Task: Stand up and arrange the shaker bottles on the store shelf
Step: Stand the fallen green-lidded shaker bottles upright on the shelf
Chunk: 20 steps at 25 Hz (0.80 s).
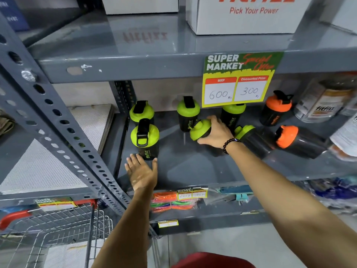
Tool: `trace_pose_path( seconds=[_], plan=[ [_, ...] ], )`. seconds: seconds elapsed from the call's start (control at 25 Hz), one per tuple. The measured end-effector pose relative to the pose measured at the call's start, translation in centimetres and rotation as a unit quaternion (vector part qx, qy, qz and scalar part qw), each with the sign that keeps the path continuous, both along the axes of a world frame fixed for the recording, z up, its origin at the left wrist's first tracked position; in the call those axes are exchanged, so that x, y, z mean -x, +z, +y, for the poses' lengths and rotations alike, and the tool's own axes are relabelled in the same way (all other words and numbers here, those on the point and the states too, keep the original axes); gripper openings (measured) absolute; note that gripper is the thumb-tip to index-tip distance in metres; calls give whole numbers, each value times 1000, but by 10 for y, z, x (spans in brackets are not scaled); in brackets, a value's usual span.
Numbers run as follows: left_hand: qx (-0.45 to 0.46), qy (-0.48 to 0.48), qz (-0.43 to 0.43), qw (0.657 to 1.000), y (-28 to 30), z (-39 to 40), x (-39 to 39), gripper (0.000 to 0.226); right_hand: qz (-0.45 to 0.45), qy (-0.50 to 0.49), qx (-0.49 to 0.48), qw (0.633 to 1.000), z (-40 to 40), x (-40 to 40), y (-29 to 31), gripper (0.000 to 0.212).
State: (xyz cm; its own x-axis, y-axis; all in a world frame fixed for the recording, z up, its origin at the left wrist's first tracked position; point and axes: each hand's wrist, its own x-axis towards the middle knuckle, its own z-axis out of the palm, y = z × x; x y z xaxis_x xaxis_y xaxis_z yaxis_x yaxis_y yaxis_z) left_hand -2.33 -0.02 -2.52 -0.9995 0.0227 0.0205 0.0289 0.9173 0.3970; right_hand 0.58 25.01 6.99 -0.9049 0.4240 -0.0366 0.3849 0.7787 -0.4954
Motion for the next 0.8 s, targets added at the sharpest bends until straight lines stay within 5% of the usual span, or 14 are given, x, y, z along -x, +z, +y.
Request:
trace_pose_path(
  seconds=[0.36,0.64,0.8],
  plan=[
    [1,-2,7,1000,1,0,0,69,84,20,296,951,8,-3,-7,83],
    [2,0,3,1000,-1,0,0,69,-54,78,216,972,25,-8,12,106],
    [8,-3,5,1000,0,0,-1,68,38,35,254,966,13,-1,33,87]
  ],
)
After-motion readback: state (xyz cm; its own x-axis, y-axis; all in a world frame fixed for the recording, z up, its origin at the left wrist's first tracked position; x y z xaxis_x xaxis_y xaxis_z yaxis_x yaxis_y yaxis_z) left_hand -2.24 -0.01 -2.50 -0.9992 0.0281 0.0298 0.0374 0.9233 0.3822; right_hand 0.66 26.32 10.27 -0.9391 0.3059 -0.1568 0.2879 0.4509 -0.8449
